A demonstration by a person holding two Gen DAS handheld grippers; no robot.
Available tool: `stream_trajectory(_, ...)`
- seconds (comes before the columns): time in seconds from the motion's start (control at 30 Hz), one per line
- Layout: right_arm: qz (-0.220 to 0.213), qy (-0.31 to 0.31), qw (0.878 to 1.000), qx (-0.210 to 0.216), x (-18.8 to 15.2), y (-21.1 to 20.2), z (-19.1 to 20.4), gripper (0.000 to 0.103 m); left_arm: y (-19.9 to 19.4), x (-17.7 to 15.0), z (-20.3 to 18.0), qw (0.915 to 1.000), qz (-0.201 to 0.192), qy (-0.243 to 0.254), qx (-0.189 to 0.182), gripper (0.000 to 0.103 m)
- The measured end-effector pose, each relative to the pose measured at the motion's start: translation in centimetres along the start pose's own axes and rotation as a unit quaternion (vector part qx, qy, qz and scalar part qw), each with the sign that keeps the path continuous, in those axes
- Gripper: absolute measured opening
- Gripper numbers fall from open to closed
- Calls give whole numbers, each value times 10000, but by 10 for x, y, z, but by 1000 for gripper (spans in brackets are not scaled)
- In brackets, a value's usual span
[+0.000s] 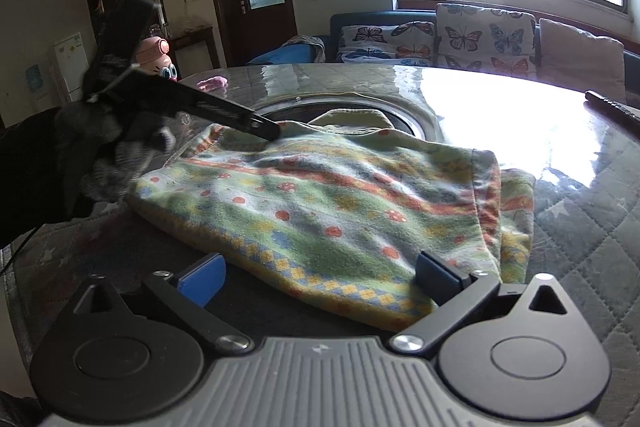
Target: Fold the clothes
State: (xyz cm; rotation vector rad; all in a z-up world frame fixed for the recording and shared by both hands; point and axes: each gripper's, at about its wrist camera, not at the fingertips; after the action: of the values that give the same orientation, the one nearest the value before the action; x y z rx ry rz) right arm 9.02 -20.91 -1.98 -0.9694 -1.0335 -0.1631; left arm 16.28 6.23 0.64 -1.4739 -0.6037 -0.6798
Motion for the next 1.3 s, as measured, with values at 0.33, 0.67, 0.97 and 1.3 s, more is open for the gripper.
stream_trajectory(0.33, 14, -57, 10000, -42, -1, 1, 4, 103, -4, -5, 18, 9989, 88, -368, 291, 52)
stream_trajectory(0.67, 136, -379, 9987, -317, -1, 8, 13, 103, -39, -22, 22, 9984, -97, -412, 364, 61)
stream_trajectory(0.97, 219, -600, 9967, -492, -2, 11, 20, 103, -57, -58, 24, 9975, -152, -116, 680, 67)
stream_trajectory(1.3, 221, -658, 9962, -529, -3, 12, 20, 103, -83, -68, 19, 9957, -442, -175, 793, 92)
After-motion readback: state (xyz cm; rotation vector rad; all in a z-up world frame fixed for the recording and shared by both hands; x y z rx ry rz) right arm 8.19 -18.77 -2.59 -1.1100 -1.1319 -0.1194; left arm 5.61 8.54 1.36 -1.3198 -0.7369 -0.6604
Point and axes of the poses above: each gripper's, at about its wrist camera, not at the fingertips, and y roughly the way its jaws point, z to its left, x to its top, and after that the axes turned 1 degree about y, right-handed
